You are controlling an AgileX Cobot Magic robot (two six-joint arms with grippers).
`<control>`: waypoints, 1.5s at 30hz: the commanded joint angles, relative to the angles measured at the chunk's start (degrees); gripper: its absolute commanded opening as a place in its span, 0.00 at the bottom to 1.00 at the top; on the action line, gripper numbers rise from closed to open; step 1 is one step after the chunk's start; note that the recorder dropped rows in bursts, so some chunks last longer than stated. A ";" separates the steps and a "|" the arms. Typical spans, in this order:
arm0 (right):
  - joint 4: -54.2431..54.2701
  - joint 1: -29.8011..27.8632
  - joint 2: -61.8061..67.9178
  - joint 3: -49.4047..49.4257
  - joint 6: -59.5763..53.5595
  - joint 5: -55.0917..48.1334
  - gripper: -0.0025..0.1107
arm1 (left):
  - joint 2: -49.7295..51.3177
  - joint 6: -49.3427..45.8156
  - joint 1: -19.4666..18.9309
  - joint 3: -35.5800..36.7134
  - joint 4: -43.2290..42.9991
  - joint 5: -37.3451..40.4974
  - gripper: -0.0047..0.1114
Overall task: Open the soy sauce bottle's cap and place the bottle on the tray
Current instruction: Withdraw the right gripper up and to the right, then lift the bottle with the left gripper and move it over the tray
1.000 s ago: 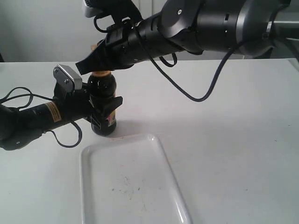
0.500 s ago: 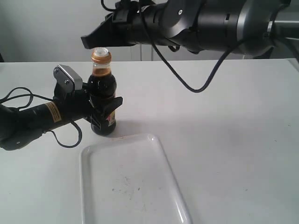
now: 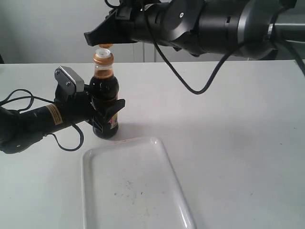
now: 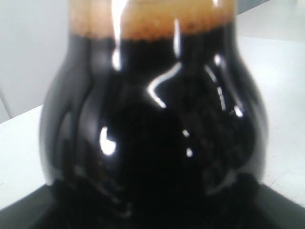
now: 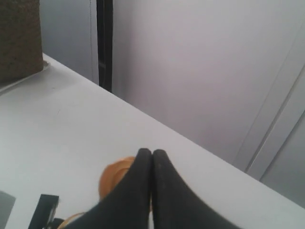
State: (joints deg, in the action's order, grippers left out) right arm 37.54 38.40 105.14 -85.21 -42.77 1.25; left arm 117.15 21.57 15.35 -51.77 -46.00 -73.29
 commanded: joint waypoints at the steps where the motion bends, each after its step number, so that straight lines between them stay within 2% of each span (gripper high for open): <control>1: -0.09 -0.21 -1.75 -0.30 -2.70 -5.55 0.02 | 0.48 -0.93 0.12 0.29 -0.80 3.33 0.04; 6: -1.60 -1.07 -4.84 -0.30 -4.00 -16.49 0.02 | 0.48 -0.94 0.12 0.29 -0.80 3.33 0.04; 13: -1.82 -4.93 -8.58 -0.30 -3.52 -34.10 0.02 | 0.48 -0.94 0.12 0.29 -0.62 3.33 0.04; 17: -3.78 -7.10 -9.17 -0.30 -1.92 -40.59 0.02 | 0.48 -0.94 0.12 0.29 -0.62 3.33 0.04; 26: -26.14 -10.02 -9.17 -0.30 15.86 -46.64 0.02 | 0.48 -0.94 0.12 0.29 -0.62 3.33 0.04; 30: -31.95 -13.32 -9.44 -0.18 18.80 -51.82 0.02 | -0.30 -0.57 0.12 0.29 -0.81 3.33 0.04; 36: -33.61 -17.94 -13.55 6.23 20.05 -49.31 0.02 | -1.33 -0.42 0.12 0.29 -1.04 3.33 0.04; 39: -33.67 -20.31 -18.76 12.95 20.99 -43.30 0.02 | -2.48 -0.05 0.12 0.39 -1.16 3.33 0.04; 45: -33.30 -20.72 -22.86 20.57 22.96 -37.30 0.02 | -11.07 0.08 0.12 4.36 0.20 3.33 0.04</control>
State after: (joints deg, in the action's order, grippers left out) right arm 4.13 18.05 82.96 -66.93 -20.56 -38.96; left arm 110.11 21.77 15.35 -48.08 -47.47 -65.33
